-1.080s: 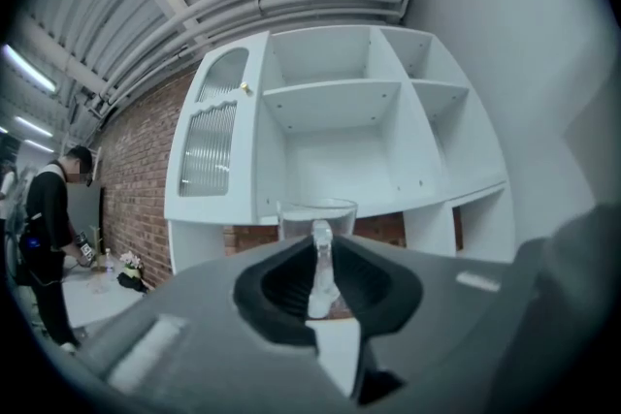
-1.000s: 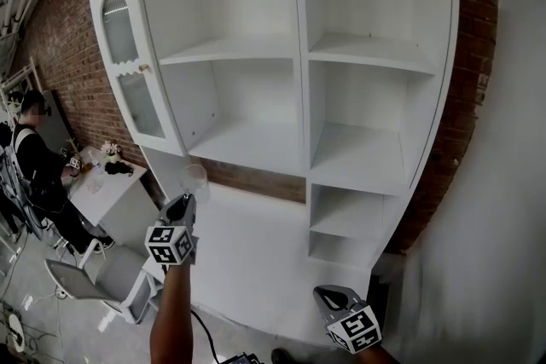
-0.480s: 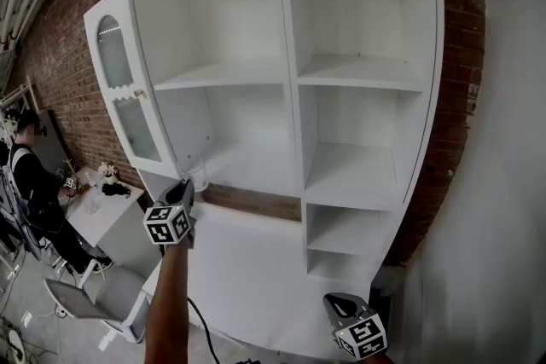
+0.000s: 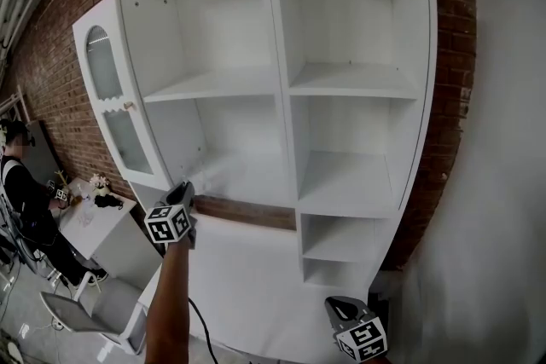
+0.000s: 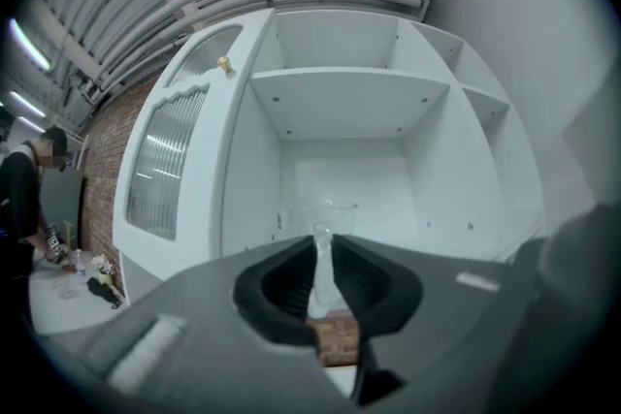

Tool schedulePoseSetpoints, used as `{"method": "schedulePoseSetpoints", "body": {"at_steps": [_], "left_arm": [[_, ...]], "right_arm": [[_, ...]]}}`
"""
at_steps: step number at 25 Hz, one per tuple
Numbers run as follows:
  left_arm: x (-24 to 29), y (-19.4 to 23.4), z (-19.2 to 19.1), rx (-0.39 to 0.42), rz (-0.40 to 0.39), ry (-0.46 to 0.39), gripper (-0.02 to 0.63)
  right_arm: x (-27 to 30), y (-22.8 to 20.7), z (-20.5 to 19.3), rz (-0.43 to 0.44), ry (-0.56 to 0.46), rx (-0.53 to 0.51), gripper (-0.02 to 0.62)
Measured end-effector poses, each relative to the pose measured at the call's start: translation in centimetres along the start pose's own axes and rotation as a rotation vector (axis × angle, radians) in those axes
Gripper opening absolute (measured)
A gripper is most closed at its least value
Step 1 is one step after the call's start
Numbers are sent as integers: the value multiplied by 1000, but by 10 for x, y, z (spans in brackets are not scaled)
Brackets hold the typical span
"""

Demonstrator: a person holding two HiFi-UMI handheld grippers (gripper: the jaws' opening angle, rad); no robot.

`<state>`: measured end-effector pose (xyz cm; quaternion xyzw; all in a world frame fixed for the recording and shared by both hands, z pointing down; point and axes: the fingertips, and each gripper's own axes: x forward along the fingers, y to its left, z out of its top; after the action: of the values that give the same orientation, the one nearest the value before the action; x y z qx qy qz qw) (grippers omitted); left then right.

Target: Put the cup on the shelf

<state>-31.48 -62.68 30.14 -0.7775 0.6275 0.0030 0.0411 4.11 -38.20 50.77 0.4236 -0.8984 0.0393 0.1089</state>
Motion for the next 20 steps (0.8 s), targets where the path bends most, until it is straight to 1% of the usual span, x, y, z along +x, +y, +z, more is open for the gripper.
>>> {"method": "schedulePoseSetpoints", "body": {"at_steps": [4, 6, 12, 18, 20], "left_arm": [[7, 8, -5, -47, 2, -5, 41], [11, 11, -5, -56, 1, -8, 43], [34, 18, -4, -21, 10, -6, 44], [52, 22, -6, 21, -16, -24, 48], [56, 23, -6, 29, -24, -32, 49]], "right_arm": [[3, 1, -2, -7, 6, 7, 8], [5, 1, -6, -12, 6, 15, 7], [11, -5, -14, -23, 12, 37, 8], [19, -9, -23, -38, 31, 40, 7], [22, -8, -19, -33, 29, 46, 8]]}}
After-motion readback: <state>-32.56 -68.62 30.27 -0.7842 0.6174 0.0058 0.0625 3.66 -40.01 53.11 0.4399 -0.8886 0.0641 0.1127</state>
